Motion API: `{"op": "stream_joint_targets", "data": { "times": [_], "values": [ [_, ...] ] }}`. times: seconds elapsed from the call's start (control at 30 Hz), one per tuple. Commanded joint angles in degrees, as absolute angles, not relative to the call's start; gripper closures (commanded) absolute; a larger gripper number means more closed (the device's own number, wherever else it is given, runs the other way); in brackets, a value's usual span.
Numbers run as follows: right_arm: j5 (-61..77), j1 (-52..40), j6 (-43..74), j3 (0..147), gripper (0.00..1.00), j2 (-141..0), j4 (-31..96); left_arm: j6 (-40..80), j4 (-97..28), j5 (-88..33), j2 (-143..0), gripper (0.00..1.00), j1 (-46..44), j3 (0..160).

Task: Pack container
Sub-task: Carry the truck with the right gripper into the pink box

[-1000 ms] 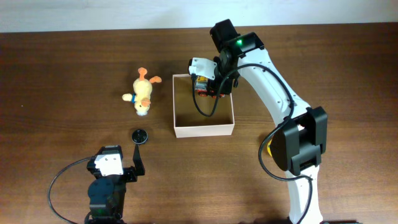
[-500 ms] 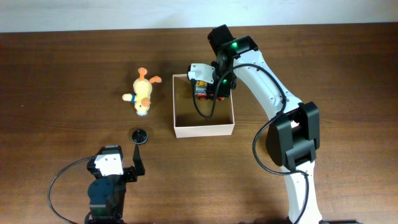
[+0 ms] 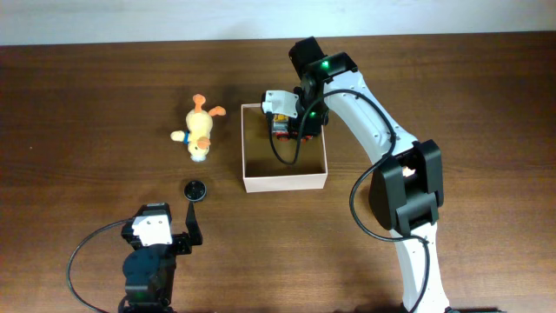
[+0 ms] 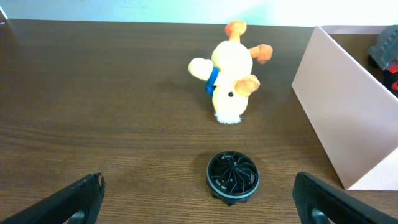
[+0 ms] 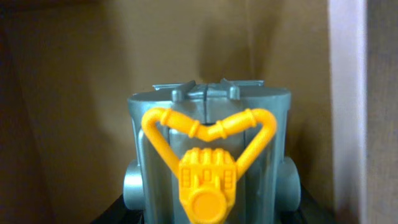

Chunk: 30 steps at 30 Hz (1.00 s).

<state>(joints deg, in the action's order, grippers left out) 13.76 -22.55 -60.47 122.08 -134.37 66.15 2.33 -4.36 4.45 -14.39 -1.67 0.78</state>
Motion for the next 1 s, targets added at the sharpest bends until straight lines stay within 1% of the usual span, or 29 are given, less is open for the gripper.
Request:
{"op": "stream_joint_targets", "data": {
  "times": [0.0,0.5,0.53,0.57,0.6,0.63,0.7,0.97],
  "values": [
    [11.5,-22.3,-61.3,123.0,0.8,-135.2,65.5,1.2,-4.4,3.8,-14.1,0.01,-1.3,0.5],
    [10.7,-21.3,-61.3,123.0,0.8,-135.5,65.3,1.2,-4.4,3.8,-14.1,0.01,-1.3,0.5],
    [10.7,-21.1,-61.3,123.0,0.7,-135.5,65.3,1.2,-4.4,3.8,-14.1,0.01,-1.3,0.5],
    [10.7,-21.0,-61.2,123.0,0.53,-135.5,65.3,1.2,-4.4,3.8,-14.1,0.01,-1.3,0.5],
    [10.7,-21.0,-61.3,123.0,0.47,-135.5,65.3,1.2,-4.4,3.8,-14.1,0.01,-1.3,0.5],
    [10.7,-21.0,-61.3,123.0,0.43,-135.5,65.3,1.2,-4.4,3.8,-14.1,0.01,-1.3,0.5],
    [10.7,-21.0,-61.3,123.0,0.39,-135.5,65.3,1.2,-4.4,3.8,-14.1,0.01,-1.3,0.5],
    [10.9,-21.0,-61.2,123.0,0.35,-135.5,65.3,1.2,-4.4,3.8,-14.1,0.01,-1.3,0.5]
  ]
}}
